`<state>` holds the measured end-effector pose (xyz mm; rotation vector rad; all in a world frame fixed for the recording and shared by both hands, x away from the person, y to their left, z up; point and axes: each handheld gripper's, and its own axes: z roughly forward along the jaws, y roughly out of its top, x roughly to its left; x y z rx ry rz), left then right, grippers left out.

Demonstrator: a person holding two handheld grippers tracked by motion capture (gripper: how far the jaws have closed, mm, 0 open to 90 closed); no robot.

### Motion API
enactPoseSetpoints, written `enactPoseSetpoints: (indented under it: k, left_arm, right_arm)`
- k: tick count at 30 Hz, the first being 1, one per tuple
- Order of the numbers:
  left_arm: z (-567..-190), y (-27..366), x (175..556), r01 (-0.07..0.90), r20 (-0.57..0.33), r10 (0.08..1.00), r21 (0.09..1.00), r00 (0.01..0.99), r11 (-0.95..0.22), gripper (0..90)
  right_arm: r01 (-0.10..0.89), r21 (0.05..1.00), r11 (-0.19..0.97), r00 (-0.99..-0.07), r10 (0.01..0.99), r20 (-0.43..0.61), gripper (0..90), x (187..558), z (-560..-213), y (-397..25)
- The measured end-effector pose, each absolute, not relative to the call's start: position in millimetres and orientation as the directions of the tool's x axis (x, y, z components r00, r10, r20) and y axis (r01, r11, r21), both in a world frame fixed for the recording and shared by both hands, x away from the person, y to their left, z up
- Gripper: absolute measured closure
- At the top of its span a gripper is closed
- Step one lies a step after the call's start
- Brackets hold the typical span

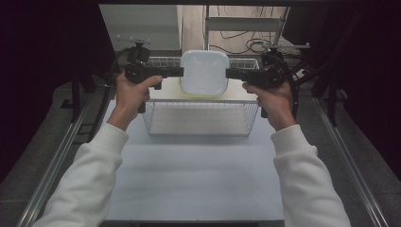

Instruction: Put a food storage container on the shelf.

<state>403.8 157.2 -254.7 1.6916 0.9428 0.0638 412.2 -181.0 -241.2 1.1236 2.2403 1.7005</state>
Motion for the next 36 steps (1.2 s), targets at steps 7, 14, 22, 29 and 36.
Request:
enactPoseSetpoints:
  k: [7, 14, 22, 29, 36]
  left_arm:
    - [-253, 158, 427, 0.588, -0.460, 0.606, 0.809, 0.649, -0.016, 79.0]
    - [-251, 161, 451, 0.650, -0.538, 0.592, 0.760, 0.600, 0.031, 78.8]
    - [-258, 163, 468, 0.708, -0.601, 0.583, 0.704, 0.546, 0.063, 78.6]
    - [-263, 163, 477, 0.744, -0.639, 0.573, 0.664, 0.513, 0.074, 79.0]
    - [-267, 168, 491, 0.788, -0.716, 0.523, 0.602, 0.462, 0.129, 79.6]
  right_arm:
    - [0.524, 0.848, 0.082, -0.701, 0.607, 0.375, 78.7, 435, -241, -181]
    - [0.576, 0.815, 0.063, -0.671, 0.606, 0.428, 78.6, 458, -235, -178]
    - [0.646, 0.761, 0.052, -0.623, 0.611, 0.487, 78.5, 478, -238, -177]
    - [0.688, 0.725, 0.031, -0.588, 0.608, 0.533, 78.4, 489, -246, -179]
    - [0.751, 0.659, -0.031, -0.527, 0.573, 0.628, 77.0, 506, -253, -183]
